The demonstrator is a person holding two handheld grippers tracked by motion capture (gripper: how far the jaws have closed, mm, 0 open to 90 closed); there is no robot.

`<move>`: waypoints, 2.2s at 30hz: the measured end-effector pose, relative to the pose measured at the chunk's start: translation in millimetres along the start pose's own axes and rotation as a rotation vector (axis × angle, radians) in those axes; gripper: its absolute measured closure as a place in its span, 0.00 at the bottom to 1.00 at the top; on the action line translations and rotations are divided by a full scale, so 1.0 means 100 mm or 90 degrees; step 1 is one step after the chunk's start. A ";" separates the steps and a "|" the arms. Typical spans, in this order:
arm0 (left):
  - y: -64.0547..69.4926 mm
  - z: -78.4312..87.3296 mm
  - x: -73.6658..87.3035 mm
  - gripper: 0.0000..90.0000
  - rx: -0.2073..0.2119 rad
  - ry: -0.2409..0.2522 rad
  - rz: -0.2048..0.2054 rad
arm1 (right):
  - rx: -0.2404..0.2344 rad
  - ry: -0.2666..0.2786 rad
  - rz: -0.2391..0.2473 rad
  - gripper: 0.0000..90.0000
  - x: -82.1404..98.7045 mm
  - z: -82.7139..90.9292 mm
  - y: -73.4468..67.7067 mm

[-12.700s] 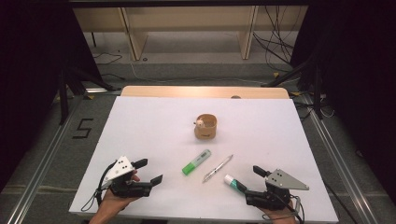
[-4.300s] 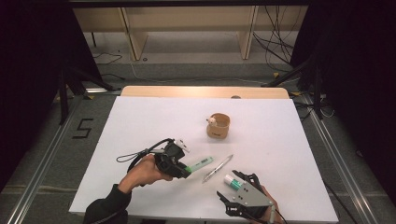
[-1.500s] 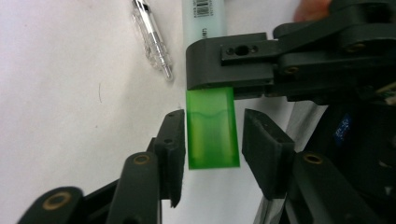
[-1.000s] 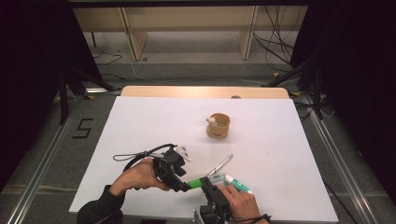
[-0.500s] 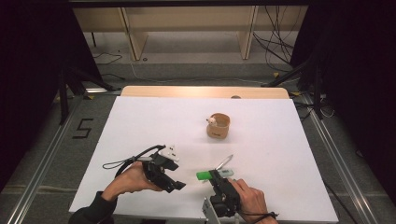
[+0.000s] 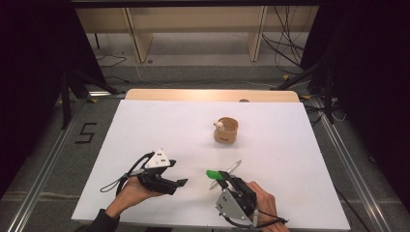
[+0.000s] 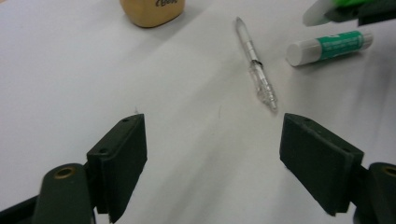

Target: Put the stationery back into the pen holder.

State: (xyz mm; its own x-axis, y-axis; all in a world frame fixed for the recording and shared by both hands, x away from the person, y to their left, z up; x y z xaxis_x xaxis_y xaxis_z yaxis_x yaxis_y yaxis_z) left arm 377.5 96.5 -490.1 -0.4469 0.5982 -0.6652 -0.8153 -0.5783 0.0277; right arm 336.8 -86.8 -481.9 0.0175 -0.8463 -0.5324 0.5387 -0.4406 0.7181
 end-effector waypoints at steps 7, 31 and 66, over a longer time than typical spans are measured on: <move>-0.01 0.03 0.05 0.24 -0.035 0.058 0.018 | -0.065 0.027 -0.159 0.85 0.00 -0.04 0.22; 0.01 0.03 0.24 0.21 -0.034 0.077 0.052 | -0.179 0.073 -0.565 0.85 0.10 -0.63 1.20; 0.03 0.00 0.24 0.21 -0.019 0.084 0.061 | -0.118 -0.030 -0.637 0.85 0.13 -1.55 1.62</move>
State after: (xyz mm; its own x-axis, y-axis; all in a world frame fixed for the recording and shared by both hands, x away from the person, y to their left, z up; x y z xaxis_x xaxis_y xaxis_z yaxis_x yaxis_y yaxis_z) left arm 364.1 109.0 -505.4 -0.4684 0.4629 -0.7526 -0.7591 -0.6467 0.0747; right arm 555.1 -122.9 -441.8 -0.5438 -0.1275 -0.8295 0.4105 -0.9025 -0.1303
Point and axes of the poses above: each handheld gripper's, and its own axes: z roughly backward along the jaws, x roughly out of its underside, y roughly to its right, the point moved 8 cm from there along -z, roughly forward along the jaws, and after that the axes turned 10 degrees about -y, right-handed, at the moved point
